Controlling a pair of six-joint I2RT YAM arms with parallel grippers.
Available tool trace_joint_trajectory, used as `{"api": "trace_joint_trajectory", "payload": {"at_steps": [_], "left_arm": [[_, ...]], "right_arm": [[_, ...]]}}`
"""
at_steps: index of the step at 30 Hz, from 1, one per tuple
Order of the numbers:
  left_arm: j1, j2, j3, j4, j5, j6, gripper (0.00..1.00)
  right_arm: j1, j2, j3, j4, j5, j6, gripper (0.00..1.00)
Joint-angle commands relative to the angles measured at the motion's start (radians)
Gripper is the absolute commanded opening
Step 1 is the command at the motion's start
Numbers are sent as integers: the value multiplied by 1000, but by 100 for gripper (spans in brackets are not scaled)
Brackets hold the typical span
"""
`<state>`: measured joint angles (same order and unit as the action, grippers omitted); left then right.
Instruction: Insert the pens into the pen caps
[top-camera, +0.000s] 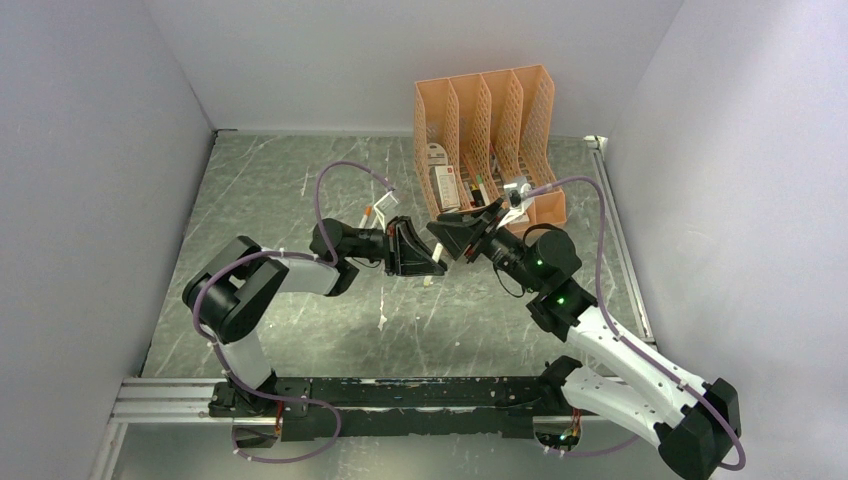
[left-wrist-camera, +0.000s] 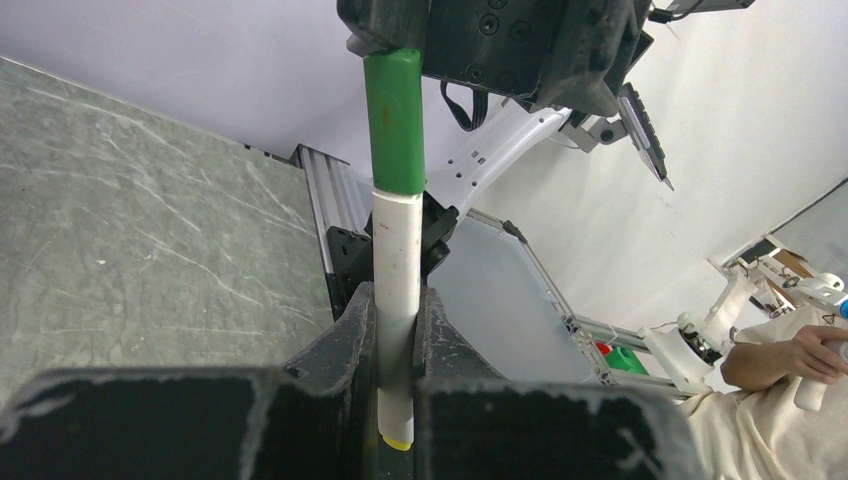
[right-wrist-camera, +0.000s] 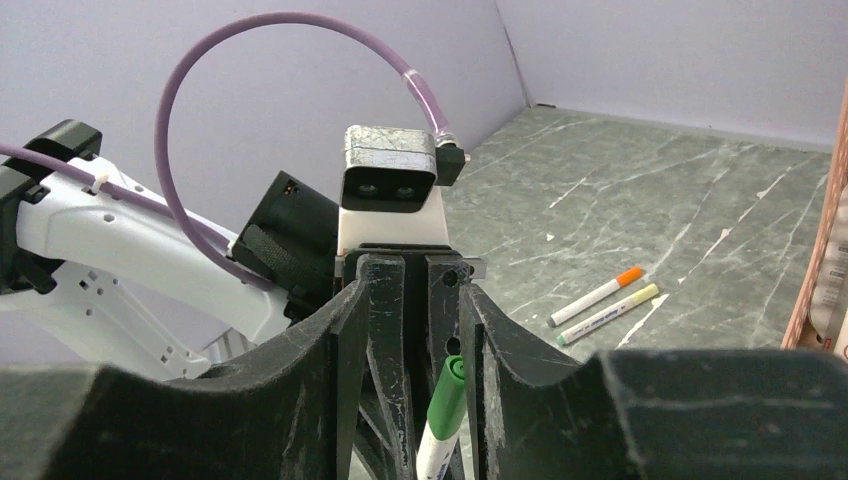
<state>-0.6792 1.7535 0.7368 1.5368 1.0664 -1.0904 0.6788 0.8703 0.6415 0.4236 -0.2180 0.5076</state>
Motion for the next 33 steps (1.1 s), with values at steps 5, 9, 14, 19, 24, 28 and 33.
{"api": "trace_joint_trajectory", "payload": {"at_steps": [5,9,14,19,24,28,33], "left_arm": [[5,-50,-2,269,6,28,7],[3,-49,2,268,11,21,7],[3,-48,-8,269,9,25,7],[4,-71,-9,269,9,30,7],[4,-98,-15,269,4,28,7],[4,-104,-20,267,-2,30,7],[3,-93,-19,268,-11,27,7]], "right_arm": [[-4,9,9,9,-19,14,41],[-5,5,-1,32,-13,18,49],[-6,-13,-11,57,8,26,49],[-8,-6,-13,54,-14,33,43],[-8,-3,-25,67,-27,45,43],[-8,-4,-21,68,-42,49,34],[-9,-3,-22,75,-64,57,4]]}}
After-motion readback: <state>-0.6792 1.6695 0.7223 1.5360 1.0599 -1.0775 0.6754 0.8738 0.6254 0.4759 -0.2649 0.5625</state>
